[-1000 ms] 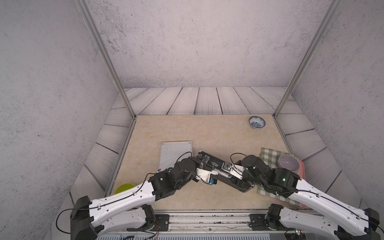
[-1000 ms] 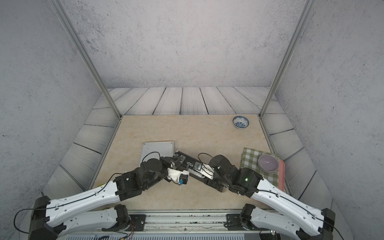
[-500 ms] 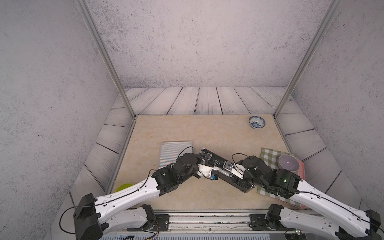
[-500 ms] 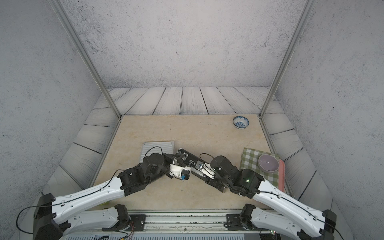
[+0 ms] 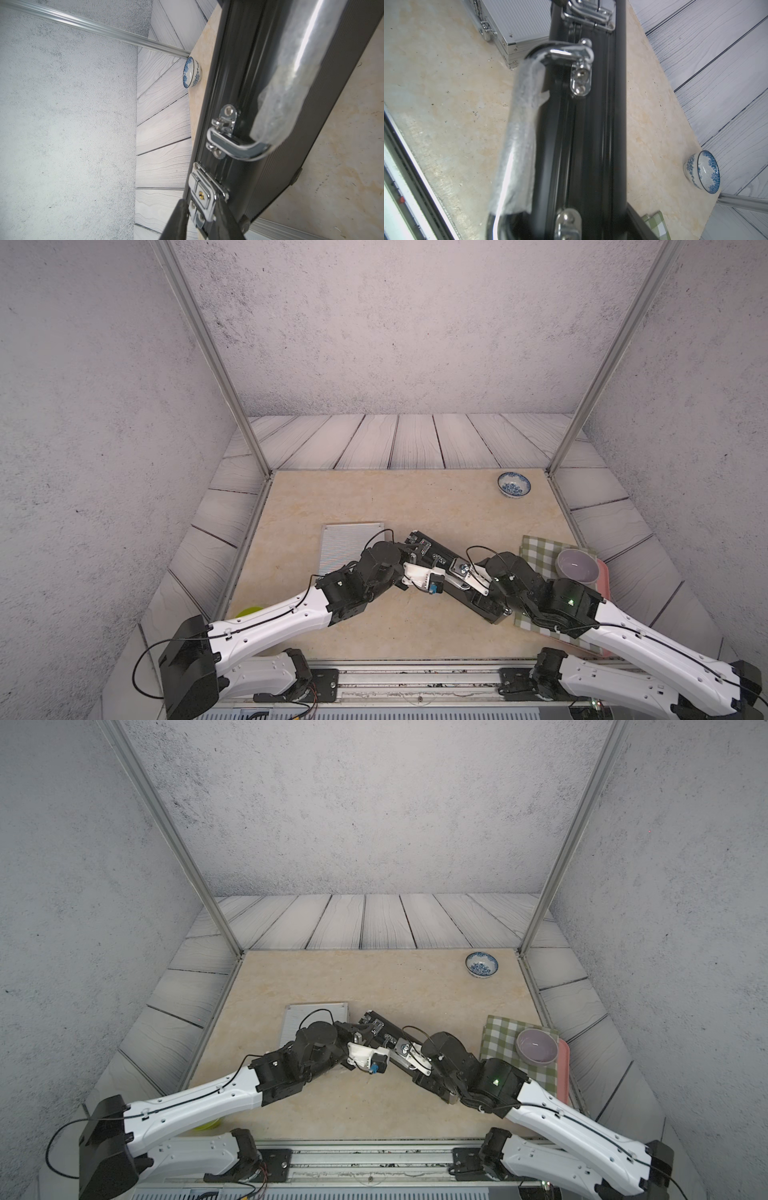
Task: Open the poker set cases
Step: Open the fastener on the poker set case.
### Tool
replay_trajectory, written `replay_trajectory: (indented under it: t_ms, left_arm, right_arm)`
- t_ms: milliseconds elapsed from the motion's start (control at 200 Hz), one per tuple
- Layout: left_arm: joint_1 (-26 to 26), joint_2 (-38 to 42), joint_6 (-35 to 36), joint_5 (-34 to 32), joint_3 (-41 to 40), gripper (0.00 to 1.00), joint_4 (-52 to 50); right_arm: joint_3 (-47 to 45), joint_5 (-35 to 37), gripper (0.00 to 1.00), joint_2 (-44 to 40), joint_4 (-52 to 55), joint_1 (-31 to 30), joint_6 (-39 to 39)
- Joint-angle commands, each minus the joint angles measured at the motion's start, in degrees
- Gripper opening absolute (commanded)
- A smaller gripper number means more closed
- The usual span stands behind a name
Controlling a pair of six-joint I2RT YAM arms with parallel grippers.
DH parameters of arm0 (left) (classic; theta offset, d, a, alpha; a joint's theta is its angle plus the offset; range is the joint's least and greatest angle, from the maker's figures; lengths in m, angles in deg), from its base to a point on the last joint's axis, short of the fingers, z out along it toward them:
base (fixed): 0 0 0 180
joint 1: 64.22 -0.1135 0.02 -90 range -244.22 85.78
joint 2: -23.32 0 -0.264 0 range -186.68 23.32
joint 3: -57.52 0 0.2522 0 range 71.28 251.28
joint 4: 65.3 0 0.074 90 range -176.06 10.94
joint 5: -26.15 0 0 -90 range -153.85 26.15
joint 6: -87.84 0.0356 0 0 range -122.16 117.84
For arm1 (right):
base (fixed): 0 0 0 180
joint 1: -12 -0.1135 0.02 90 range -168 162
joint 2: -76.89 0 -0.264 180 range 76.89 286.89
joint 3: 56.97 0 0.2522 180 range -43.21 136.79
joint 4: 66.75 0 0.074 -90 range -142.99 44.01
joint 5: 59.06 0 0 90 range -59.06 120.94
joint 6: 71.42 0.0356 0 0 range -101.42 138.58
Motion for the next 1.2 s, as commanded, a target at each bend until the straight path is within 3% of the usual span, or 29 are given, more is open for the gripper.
replay_trajectory:
  t_ms: [0, 520, 866, 1111, 1196]
  left_arm:
    - [-3.7, -0.6, 0.5, -7.8, 6.7, 0.26, 29.2]
    - [-5.8, -5.7, 2.0, -6.3, 11.7, 0.23, 38.5]
    - [-5.9, -8.0, 2.7, -4.4, 11.2, 0.20, 53.0]
    - [-6.2, -6.9, -0.1, -3.6, 13.9, 0.22, 46.0]
    - [-7.0, -3.7, -4.2, -4.3, 15.7, 0.25, 32.9]
  right_arm:
    - [-3.7, -34.1, 0.08, 1.0, 14.8, -5.7, -15.9]
    - [-4.5, -34.8, 0.08, 0.2, 14.1, -5.7, -15.1]
    - [-4.7, -35.6, 0.08, -0.4, 13.9, -5.7, -14.5]
    - [-5.2, -34.8, 0.08, -1.2, 13.2, -5.6, -13.8]
    - [-5.4, -33.0, 0.09, -1.0, 12.1, -5.6, -12.8]
